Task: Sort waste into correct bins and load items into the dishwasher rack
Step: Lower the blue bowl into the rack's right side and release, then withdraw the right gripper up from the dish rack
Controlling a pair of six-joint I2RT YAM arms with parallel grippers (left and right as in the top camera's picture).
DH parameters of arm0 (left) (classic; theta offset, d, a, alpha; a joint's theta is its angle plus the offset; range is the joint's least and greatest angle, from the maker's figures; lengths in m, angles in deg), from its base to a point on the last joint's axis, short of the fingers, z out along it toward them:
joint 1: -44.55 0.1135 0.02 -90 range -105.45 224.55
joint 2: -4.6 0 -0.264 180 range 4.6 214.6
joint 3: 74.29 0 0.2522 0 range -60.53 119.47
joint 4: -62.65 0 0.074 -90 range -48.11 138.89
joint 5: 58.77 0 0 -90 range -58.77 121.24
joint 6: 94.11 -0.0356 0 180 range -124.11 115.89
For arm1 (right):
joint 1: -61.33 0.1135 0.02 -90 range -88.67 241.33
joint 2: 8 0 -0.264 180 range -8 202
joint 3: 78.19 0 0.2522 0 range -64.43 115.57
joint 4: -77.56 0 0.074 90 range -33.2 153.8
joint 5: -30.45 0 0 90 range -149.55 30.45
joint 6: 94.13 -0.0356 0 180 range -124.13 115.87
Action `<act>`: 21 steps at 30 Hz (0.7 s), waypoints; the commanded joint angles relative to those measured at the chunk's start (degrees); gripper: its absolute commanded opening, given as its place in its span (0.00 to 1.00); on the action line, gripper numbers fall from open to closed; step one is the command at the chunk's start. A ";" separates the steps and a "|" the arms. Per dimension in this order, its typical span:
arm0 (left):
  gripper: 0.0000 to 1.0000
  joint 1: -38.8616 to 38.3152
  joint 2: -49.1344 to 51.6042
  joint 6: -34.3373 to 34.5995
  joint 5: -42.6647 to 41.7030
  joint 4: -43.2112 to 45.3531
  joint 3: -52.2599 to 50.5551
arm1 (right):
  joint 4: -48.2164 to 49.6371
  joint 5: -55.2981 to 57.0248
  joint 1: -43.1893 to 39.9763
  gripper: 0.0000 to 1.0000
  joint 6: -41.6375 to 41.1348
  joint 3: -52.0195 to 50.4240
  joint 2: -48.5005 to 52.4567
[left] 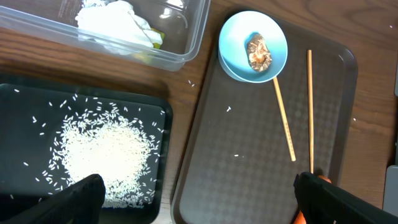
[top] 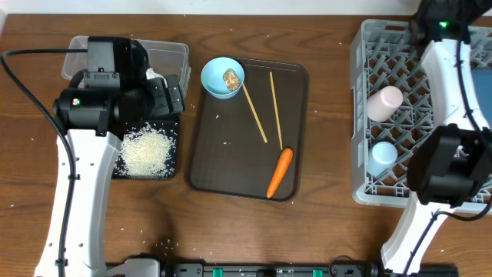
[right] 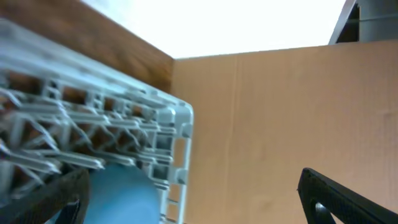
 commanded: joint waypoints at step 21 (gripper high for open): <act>0.98 0.31 0.33 -0.31 0.50 -0.11 -0.28 | -21.77 -49.51 21.33 0.99 -46.36 -0.13 -3.52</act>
